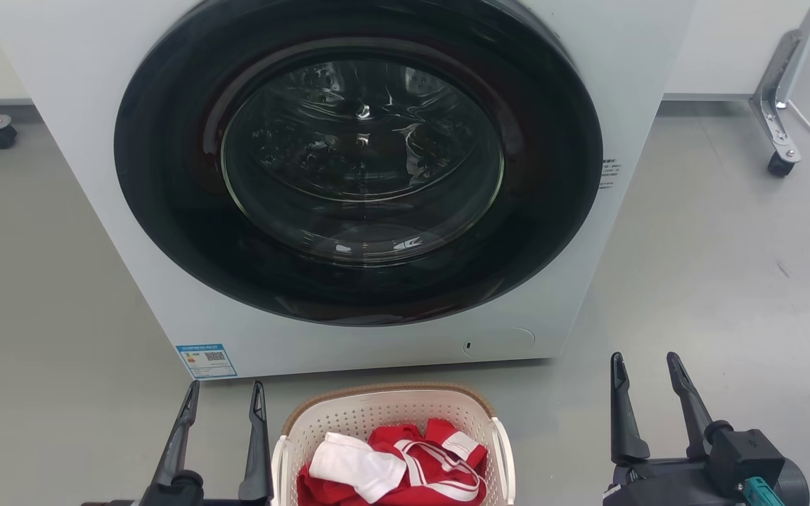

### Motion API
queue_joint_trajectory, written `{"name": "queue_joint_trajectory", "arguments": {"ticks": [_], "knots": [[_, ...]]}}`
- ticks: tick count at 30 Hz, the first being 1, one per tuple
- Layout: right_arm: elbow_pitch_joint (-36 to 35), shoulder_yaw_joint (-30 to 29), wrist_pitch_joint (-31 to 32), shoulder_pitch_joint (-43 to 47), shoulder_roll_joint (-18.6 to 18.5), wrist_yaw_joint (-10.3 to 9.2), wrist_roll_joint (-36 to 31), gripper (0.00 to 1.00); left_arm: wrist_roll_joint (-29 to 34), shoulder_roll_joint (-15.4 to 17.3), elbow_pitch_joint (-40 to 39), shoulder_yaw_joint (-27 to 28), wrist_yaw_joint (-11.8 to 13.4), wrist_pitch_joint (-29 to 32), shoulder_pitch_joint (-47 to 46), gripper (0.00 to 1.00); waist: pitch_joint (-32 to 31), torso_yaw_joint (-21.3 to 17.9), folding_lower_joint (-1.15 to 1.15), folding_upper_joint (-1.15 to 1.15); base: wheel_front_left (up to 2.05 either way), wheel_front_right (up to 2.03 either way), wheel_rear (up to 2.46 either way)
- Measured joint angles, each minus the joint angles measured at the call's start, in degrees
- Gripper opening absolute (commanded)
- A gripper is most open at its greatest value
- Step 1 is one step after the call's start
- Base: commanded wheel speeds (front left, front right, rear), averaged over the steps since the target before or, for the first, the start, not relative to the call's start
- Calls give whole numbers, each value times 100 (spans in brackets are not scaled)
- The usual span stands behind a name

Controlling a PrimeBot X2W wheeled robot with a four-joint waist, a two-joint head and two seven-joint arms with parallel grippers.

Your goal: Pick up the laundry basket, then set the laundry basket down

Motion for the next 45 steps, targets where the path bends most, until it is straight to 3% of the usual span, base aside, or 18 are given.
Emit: {"name": "queue_joint_trajectory", "arguments": {"ticks": [22,32,45], "knots": [[-203,-92,-16,25,1,0,2,100,-2,-5,-26,29,0,-18,-19,100,338,28,0,0,0,0,0],[-174,-267,-16,-320,1,47,24,100,-87,-25,141,-24,-64,-18,-553,100,913,81,0,0,0,0,0],[612,-346,-26,-1310,-101,212,25,100,-176,-68,1152,-25,-207,-18,-1678,100,1941,186,1,1,0,0,0]]}}
